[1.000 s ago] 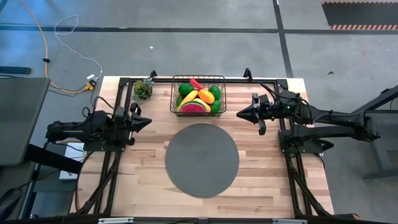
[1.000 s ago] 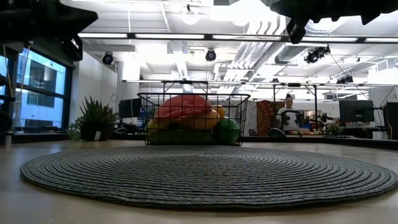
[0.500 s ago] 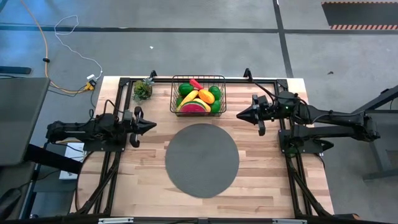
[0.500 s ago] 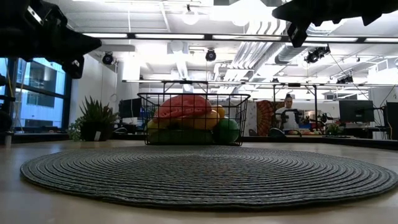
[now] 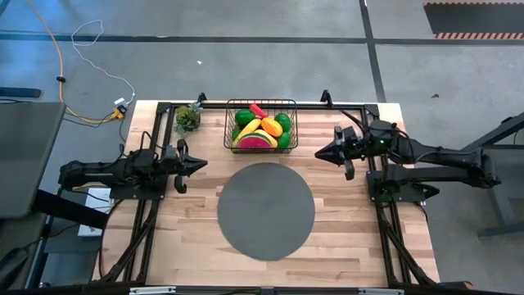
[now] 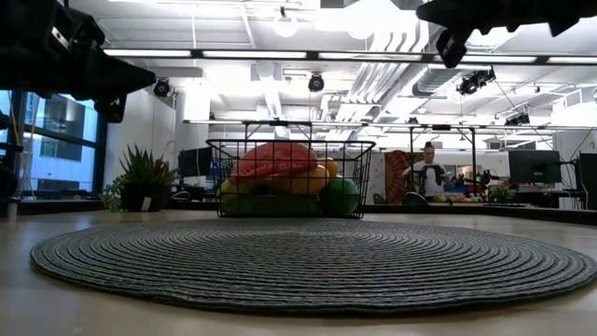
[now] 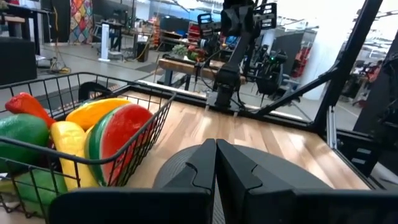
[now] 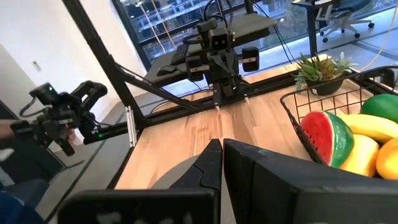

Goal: Build produce basket
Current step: Return to Home Position

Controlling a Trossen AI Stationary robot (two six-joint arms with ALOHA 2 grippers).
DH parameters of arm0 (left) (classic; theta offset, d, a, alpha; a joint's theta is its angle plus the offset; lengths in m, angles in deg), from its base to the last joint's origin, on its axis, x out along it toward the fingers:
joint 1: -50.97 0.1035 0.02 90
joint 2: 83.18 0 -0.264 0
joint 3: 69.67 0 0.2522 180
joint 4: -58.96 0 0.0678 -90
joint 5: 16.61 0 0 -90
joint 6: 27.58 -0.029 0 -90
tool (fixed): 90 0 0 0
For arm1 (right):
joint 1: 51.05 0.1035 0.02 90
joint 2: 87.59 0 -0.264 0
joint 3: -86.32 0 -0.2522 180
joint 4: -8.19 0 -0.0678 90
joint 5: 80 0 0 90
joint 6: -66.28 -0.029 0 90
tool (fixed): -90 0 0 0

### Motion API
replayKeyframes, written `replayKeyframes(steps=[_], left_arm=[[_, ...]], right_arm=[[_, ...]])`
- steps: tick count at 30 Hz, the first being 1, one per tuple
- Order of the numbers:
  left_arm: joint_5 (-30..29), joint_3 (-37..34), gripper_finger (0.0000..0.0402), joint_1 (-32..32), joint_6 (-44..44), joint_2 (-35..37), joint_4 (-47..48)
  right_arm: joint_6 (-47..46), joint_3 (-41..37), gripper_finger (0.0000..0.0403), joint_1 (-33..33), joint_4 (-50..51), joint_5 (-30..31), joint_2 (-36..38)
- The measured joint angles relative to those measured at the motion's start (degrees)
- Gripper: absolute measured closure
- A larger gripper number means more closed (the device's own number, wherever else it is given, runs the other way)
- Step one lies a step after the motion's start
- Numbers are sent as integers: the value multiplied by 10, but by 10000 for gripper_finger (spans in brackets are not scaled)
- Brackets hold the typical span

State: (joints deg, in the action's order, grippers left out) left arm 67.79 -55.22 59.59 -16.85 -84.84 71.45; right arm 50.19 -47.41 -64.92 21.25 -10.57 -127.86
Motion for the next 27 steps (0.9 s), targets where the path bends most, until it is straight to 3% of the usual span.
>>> replayKeyframes(steps=[10, 22, 27], left_arm=[[0, 0, 401, 0, 0, 0, 0], [0, 0, 401, 0, 1, 0, 0], [1, 0, 401, 0, 1, -1, 0]], right_arm=[[70, -1, 403, 0, 152, 10, 147], [23, -174, 403, 0, 81, 54, 390], [26, -219, 403, 0, 39, 61, 394]])
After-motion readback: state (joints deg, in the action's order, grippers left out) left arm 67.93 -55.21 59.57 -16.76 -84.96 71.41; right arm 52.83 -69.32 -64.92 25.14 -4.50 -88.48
